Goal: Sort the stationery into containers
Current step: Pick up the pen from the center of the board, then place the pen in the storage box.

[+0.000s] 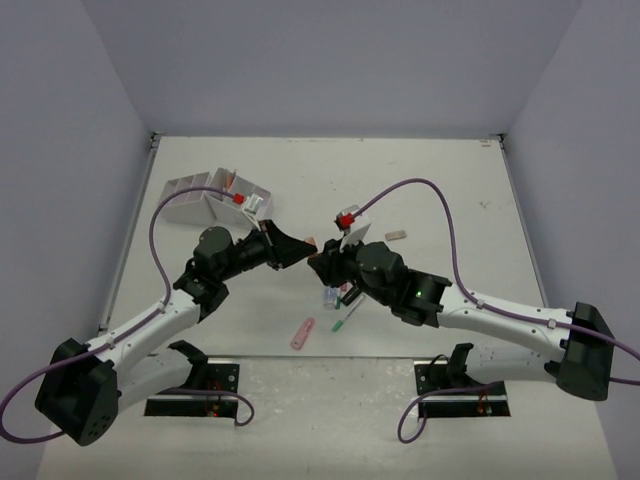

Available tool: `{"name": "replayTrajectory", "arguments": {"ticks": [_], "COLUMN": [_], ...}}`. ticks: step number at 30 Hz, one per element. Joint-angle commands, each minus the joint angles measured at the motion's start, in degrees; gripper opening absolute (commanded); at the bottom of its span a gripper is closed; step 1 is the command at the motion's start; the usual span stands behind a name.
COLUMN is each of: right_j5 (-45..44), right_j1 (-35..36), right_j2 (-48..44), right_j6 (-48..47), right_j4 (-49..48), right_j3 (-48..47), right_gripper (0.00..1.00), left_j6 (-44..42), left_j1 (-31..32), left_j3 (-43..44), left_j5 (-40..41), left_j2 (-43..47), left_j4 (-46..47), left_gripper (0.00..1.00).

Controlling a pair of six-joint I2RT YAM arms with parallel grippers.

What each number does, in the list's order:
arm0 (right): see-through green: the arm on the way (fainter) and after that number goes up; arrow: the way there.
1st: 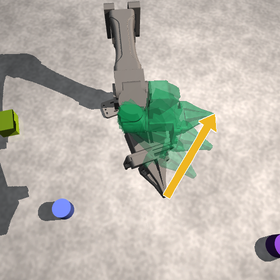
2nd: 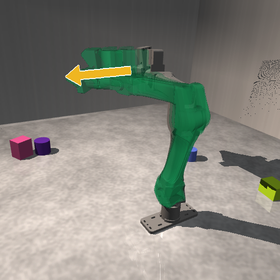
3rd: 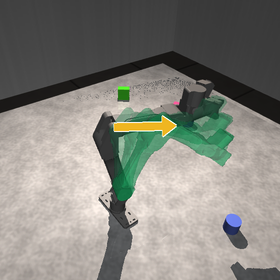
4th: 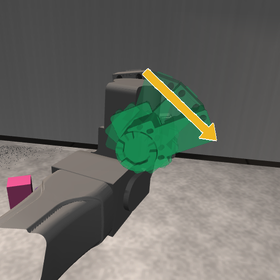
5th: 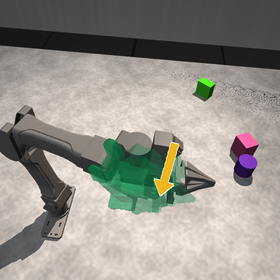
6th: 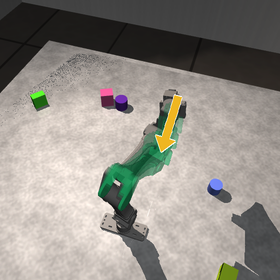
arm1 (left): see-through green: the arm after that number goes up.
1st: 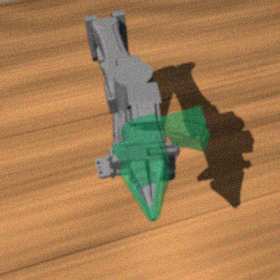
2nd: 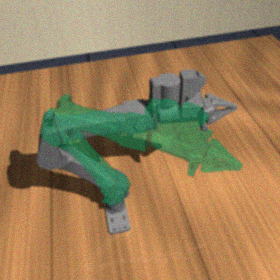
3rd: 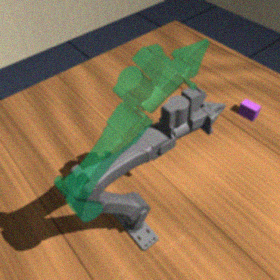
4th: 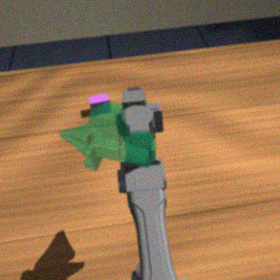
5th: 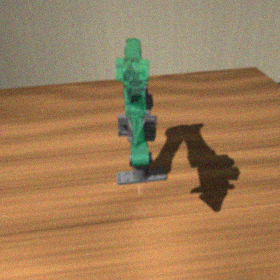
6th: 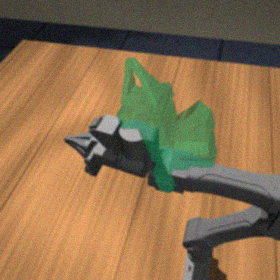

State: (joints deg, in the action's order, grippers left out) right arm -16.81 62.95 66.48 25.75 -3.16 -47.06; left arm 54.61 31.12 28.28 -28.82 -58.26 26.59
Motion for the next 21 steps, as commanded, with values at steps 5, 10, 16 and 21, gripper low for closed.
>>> {"name": "replayTrajectory", "arguments": {"ticks": [5, 10, 16, 21], "right_j5": [-3.6, -5.7, -4.9, -3.2], "right_j1": [0.3, -1.0, -7.4, -11.8], "right_j2": [0.2, -1.4, -8.7, -16.2], "right_j6": [-1.4, 0.3, 3.7, 2.9], "right_j4": [0.4, 2.0, 4.5, 5.4], "right_j3": [-3.3, -0.2, 7.1, 11.5], "right_gripper": [0.0, 0.99, 0.99, 0.99], "left_j6": [-8.1, -19.5, -45.0, -61.3], "left_j1": [0.7, 0.6, -1.5, -10.4], "left_j3": [8.9, 23.9, 43.9, 54.8], "left_j5": [6.9, 36.0, 49.6, 47.7], "left_j2": [-2.8, -9.1, -26.6, -37.1], "left_j4": [-9.3, -30.8, -39.8, -41.7], "left_gripper": [0.0, 0.0, 0.0, 0.0]}}
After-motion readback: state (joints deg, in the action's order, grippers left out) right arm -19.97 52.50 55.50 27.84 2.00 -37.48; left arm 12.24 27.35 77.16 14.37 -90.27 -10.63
